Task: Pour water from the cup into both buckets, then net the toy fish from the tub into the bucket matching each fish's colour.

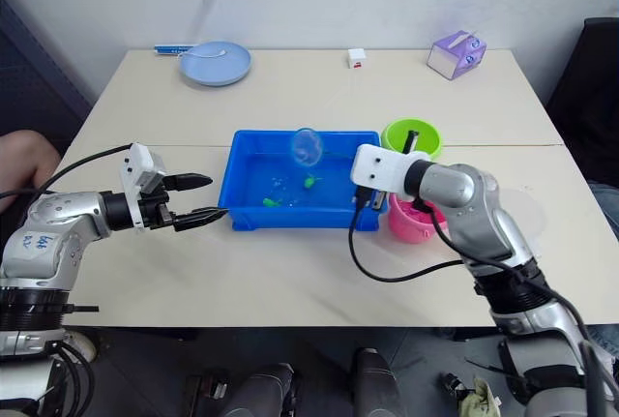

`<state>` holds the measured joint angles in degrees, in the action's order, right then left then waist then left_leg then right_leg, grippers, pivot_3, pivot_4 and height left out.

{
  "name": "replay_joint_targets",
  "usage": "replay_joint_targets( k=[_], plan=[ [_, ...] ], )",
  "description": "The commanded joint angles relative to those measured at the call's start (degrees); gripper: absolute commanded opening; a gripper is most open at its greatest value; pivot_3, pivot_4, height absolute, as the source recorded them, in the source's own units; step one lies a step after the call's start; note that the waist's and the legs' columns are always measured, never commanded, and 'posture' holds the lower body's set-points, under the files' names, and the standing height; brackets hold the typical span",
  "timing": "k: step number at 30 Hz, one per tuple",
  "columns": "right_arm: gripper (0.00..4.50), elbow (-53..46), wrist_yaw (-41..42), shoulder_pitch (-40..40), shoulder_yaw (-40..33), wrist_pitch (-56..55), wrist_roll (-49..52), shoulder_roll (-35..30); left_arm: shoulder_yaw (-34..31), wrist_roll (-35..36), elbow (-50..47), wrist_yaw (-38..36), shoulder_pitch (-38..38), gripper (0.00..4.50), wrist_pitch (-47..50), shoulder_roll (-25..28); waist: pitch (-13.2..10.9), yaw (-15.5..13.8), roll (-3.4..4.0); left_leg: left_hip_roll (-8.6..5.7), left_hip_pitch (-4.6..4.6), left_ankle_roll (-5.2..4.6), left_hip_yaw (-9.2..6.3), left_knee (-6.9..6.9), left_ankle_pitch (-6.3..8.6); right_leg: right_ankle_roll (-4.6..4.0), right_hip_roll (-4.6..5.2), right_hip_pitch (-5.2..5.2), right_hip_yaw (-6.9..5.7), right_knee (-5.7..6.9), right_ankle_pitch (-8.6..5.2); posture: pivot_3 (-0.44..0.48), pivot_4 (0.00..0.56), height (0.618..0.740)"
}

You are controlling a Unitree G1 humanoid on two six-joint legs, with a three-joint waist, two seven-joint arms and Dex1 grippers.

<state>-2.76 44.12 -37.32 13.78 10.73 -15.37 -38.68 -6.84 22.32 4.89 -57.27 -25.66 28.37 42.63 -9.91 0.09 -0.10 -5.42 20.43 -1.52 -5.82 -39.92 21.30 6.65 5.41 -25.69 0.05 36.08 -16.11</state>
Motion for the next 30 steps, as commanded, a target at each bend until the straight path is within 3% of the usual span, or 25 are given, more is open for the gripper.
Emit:
replay_joint_targets(
  k=[1,18,24,30],
  plan=[
    [0.76,1.5,-0.9,-0.6,0.8,-3.4,-3.1,-1.6,-0.9,2.0,-2.7,-0.1,-1.4,4.5,0.7,-0.3,0.0,0.1,0.0,0.01,0.0,0.0,0.01,0.0,0.0,0.0,0.0,-0.01,0.0,0.01,0.0,0.0,0.15,0.74],
    [0.76,-3.3,3.4,5.6,2.4,0.0,-1.9,2.3,0.3,1.8,-3.9,1.0,-3.3,4.5,0.9,-1.5,0.0,0.1,0.0,0.02,0.0,0.01,0.04,0.02,0.0,0.0,-0.02,-0.03,0.0,0.01,0.0,0.0,0.15,0.74],
    [0.76,-9.5,6.1,8.0,-2.6,17.3,8.7,8.1,0.3,2.2,-3.6,0.9,-3.7,4.5,1.1,-1.6,0.0,0.1,0.0,0.05,0.0,0.02,0.02,0.03,0.01,-0.01,-0.03,-0.03,0.01,0.01,0.0,0.0,0.15,0.74],
    [0.76,-15.1,5.8,7.7,-7.9,33.5,17.5,9.5,0.9,2.8,-2.8,0.3,-4.8,4.5,1.2,-2.5,0.0,-0.1,0.0,0.03,0.0,0.01,-0.02,0.01,0.01,-0.01,-0.01,0.0,0.0,0.0,0.0,0.0,0.15,0.74]
  ],
)
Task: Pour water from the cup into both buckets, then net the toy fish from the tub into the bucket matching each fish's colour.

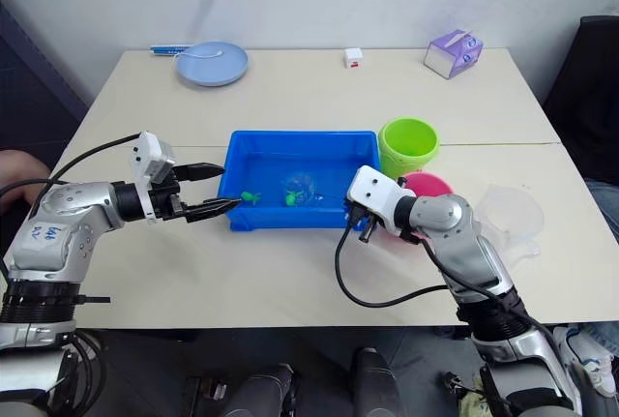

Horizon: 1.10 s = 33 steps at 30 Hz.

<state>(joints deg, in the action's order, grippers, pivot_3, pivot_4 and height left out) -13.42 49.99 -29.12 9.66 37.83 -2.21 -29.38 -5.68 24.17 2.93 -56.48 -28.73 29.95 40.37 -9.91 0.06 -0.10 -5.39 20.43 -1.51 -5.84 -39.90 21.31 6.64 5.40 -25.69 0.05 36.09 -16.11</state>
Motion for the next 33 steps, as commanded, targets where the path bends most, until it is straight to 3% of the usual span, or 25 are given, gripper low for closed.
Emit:
replay_joint_targets(
  k=[1,13,20,26,33],
  plan=[
    [0.76,-5.3,-0.2,-0.5,-4.4,8.6,5.6,0.1,0.0,0.8,-0.5,-0.5,-2.0,4.5,-0.5,-0.5,0.0,-0.1,0.0,0.0,0.0,0.0,0.0,0.0,0.0,0.0,0.0,0.01,0.0,0.0,0.0,0.0,0.15,0.74],
    [0.76,-17.8,-6.5,-0.3,-15.4,26.7,17.4,-1.9,3.2,1.0,6.4,-3.6,-10.0,4.5,-2.2,-6.4,0.0,0.0,0.0,-0.02,0.0,0.0,-0.01,0.01,0.0,0.0,0.02,0.0,-0.01,0.0,0.0,0.0,0.15,0.74],
    [0.76,-24.1,-12.0,1.0,-25.4,30.8,17.7,-8.9,6.3,0.4,12.5,-4.7,-16.8,4.5,-4.6,-14.2,0.0,-1.1,-0.01,-0.09,0.03,-0.01,-0.01,-0.06,0.0,0.01,0.07,0.02,-0.01,0.0,0.01,0.0,0.15,0.74],
    [0.76,-21.7,-15.7,4.3,-24.3,22.1,12.6,-17.6,7.7,-0.4,16.3,-5.7,-19.3,4.5,-7.0,-18.5,0.0,-1.3,-0.01,-0.09,0.02,-0.03,0.04,-0.03,0.0,0.03,0.07,0.0,0.03,-0.03,0.02,0.0,0.15,0.74],
    [0.76,-7.8,-20.1,7.6,-7.9,-14.8,-11.9,-35.6,7.7,-0.6,17.5,-6.5,-19.5,4.5,-8.1,-18.8,0.0,-1.1,-0.01,-0.09,0.01,-0.03,0.18,-0.03,0.0,0.03,0.04,-0.09,0.05,-0.11,0.02,0.0,0.15,0.74]
  ],
)
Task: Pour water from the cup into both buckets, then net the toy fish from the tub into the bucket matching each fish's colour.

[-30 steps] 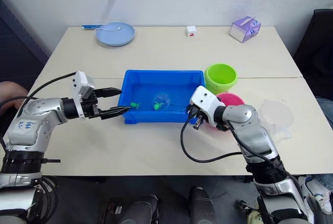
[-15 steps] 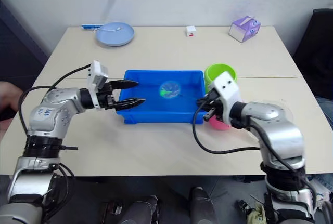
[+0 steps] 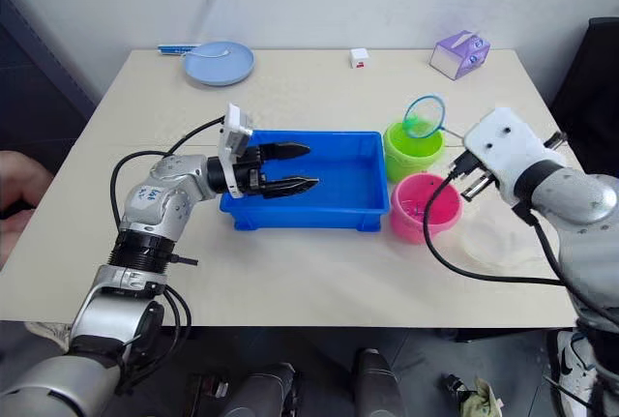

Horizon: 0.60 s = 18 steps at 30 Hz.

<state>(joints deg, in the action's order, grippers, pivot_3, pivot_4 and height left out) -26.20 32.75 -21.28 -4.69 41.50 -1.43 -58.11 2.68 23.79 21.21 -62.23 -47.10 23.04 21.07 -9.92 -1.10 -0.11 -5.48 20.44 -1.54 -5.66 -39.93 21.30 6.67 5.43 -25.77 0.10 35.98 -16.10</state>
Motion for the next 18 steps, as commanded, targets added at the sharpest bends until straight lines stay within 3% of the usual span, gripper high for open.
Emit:
replay_joint_targets(
  k=[1,3,10,15,18],
  plan=[
    [0.76,7.6,-4.0,-0.4,9.6,-25.4,-18.5,-10.5,-0.7,-0.2,-0.9,-0.6,-1.0,4.5,-1.2,0.6,0.0,0.0,0.0,0.0,0.0,0.0,0.03,0.02,0.0,0.0,0.0,-0.04,0.0,0.01,0.0,0.0,0.15,0.74],
    [0.76,12.0,-6.3,-1.3,14.2,-36.2,-27.8,-15.5,-1.0,-0.2,-1.3,-0.4,-0.6,4.5,-1.2,0.9,0.0,0.0,0.01,-0.06,0.01,0.0,0.19,0.06,0.0,0.0,-0.01,-0.19,-0.05,0.07,0.0,0.0,0.15,0.74],
    [0.76,20.1,-9.2,-2.9,11.5,-46.4,-31.0,-14.7,-1.9,-0.2,-2.2,0.5,0.6,4.5,-1.4,1.8,0.0,0.0,0.01,-0.02,0.01,-0.01,0.3,0.08,-0.01,0.0,-0.03,-0.23,-0.09,0.06,0.0,0.0,0.15,0.74],
    [0.76,19.7,-5.2,-2.3,7.4,-46.3,-21.8,-8.6,-2.1,-0.4,-2.1,0.8,1.2,4.5,-1.8,2.5,0.0,0.0,0.01,0.03,0.02,-0.01,0.29,0.05,-0.01,0.0,-0.06,-0.2,-0.1,0.04,0.0,0.0,0.15,0.74],
    [0.76,12.2,0.5,-2.6,4.6,-33.7,-7.2,2.6,-2.7,-1.1,-1.6,0.8,2.3,4.5,-1.9,4.6,0.0,0.4,-0.02,0.14,0.01,0.01,0.17,-0.01,0.0,0.0,-0.11,-0.08,-0.12,-0.03,0.0,0.0,0.15,0.74]
  ],
)
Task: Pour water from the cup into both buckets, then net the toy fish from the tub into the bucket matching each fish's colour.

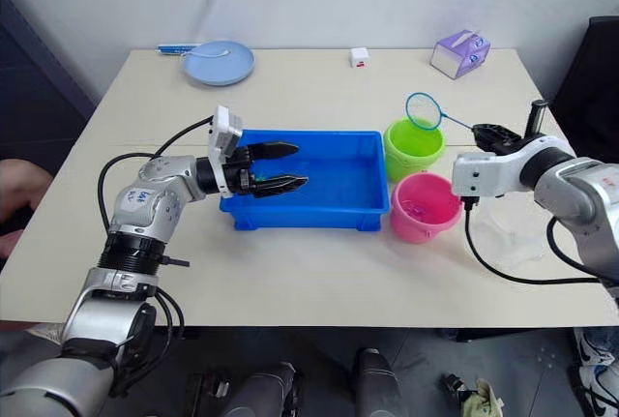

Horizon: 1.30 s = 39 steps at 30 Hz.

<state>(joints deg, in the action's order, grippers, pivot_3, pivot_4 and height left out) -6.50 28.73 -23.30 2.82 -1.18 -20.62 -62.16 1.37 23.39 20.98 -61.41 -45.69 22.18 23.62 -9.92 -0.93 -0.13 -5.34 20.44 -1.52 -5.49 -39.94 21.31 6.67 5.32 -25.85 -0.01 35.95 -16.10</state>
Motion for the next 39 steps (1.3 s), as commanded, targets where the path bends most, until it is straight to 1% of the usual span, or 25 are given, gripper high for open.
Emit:
replay_joint_targets(
  k=[1,4,7,9,11,15,23,33,39],
  plan=[
    [0.76,-9.8,6.3,-1.3,-2.5,12.8,15.0,9.5,-1.7,-1.1,-1.2,-0.2,1.5,4.5,-1.2,3.1,0.0,0.6,0.0,0.01,-0.01,0.01,-0.01,0.0,0.0,0.0,-0.01,-0.01,0.01,0.02,0.0,0.0,0.15,0.74],
    [0.76,-14.0,9.8,-3.3,-0.2,21.6,19.2,15.2,-2.5,-1.8,-0.7,-0.4,3.2,4.5,-1.6,6.1,0.0,1.1,0.01,0.01,-0.02,0.02,-0.07,0.04,0.01,-0.01,-0.02,-0.06,0.08,0.09,0.0,0.0,0.15,0.74],
    [0.76,-14.6,11.0,-5.7,3.1,27.7,21.0,19.8,-3.6,-2.4,-1.2,-0.2,5.5,4.5,-1.7,9.5,0.0,1.0,0.01,-0.03,-0.01,0.02,-0.14,0.0,0.01,-0.01,0.0,-0.03,0.09,0.08,0.0,0.0,0.15,0.74],
    [0.76,-13.0,11.8,-7.2,5.9,28.7,19.8,21.5,-4.7,-2.4,-2.4,0.4,7.4,4.5,-1.3,11.9,0.0,1.0,0.01,-0.02,-0.02,0.02,-0.21,0.0,0.01,-0.02,0.01,0.0,0.11,0.06,-0.01,0.0,0.15,0.74],
    [0.76,-9.0,12.0,-9.2,9.7,27.2,17.4,23.3,-6.2,-2.8,-4.1,1.2,9.9,4.5,-1.1,14.8,0.0,1.1,0.01,-0.02,-0.01,0.03,-0.25,0.03,0.01,-0.03,0.01,0.0,0.12,0.09,-0.02,0.0,0.15,0.74],
    [0.76,-1.8,11.7,-13.3,14.4,24.2,14.3,26.6,-9.0,-1.9,-7.9,3.1,13.7,4.5,0.9,18.0,0.0,0.8,0.01,-0.08,0.01,0.02,-0.3,0.0,0.01,-0.03,0.06,0.03,0.11,0.11,-0.02,0.0,0.15,0.74],
    [0.76,11.0,11.0,-19.7,18.7,18.2,9.7,32.8,-13.2,-0.1,-15.1,6.1,19.1,4.5,5.2,19.9,0.0,1.4,0.01,-0.06,0.0,0.02,-0.32,0.05,0.01,-0.03,0.05,0.03,0.06,0.16,-0.02,0.0,0.15,0.74],
    [0.76,28.1,10.0,-27.3,23.6,9.5,3.0,39.0,-15.7,0.7,-16.8,8.2,20.9,4.5,6.5,20.9,0.0,2.8,0.01,-0.08,0.0,0.02,-0.32,0.07,0.01,-0.03,0.05,0.03,-0.2,0.18,-0.02,0.0,0.15,0.74],
    [0.76,31.4,10.6,-28.7,23.5,8.8,3.0,43.3,-16.0,1.0,-16.6,8.7,20.6,4.5,6.4,21.1,0.0,3.4,0.02,-0.02,-0.01,0.04,-0.32,0.16,0.02,-0.09,0.04,-0.02,-0.39,0.2,-0.05,0.0,0.15,0.74]
  ],
)
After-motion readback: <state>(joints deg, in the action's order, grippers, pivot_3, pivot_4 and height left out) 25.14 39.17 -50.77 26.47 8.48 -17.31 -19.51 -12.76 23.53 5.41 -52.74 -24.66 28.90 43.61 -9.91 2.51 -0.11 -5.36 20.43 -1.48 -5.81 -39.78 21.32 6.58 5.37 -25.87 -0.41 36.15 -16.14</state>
